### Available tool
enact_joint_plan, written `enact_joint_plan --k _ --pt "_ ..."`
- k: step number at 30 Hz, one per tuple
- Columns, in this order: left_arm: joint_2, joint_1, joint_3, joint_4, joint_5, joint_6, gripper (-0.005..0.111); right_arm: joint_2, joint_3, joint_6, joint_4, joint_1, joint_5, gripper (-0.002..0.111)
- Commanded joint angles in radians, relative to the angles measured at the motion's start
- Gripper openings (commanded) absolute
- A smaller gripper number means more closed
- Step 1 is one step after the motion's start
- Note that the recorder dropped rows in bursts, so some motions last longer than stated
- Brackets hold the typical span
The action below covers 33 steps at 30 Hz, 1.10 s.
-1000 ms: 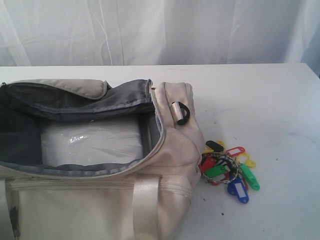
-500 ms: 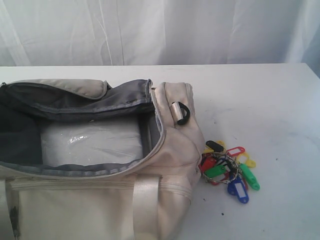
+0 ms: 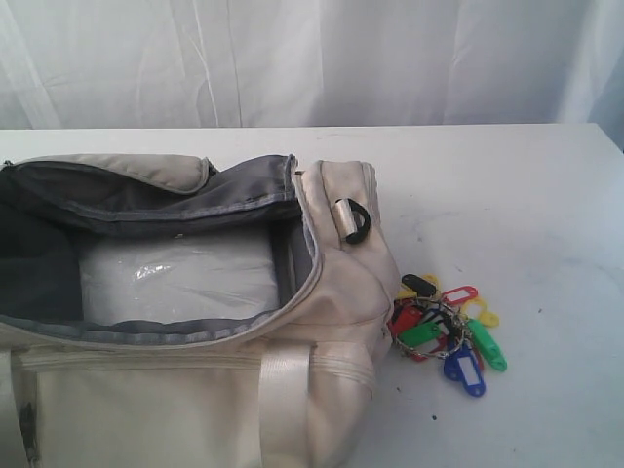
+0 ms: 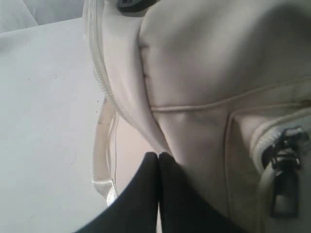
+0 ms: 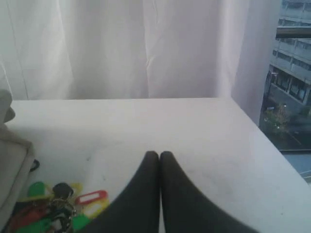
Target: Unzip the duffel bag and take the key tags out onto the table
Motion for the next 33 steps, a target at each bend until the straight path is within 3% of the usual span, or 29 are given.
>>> enact_joint_plan --k 1,11,15,33 --pt "-0.005 0.003 0.007 -0.014 -0.003 0.002 0.0 -0.026 0.014 -0.033 -0.031 -0.006 0.102 0.0" --pt "-0.005 0.003 0.007 -0.014 -0.003 0.002 0.0 -0.026 0.014 -0.013 -0.101 -0.006 0.141 0.0" --pt "-0.005 0.003 0.007 -0.014 -0.003 0.002 0.0 -0.026 0.014 0.374 -0.385 -0.006 0.146 0.0" --pt "-0.005 0.003 0.007 -0.014 -0.003 0.002 0.0 -0.026 0.014 0.363 -0.358 -0.006 0.227 0.0"
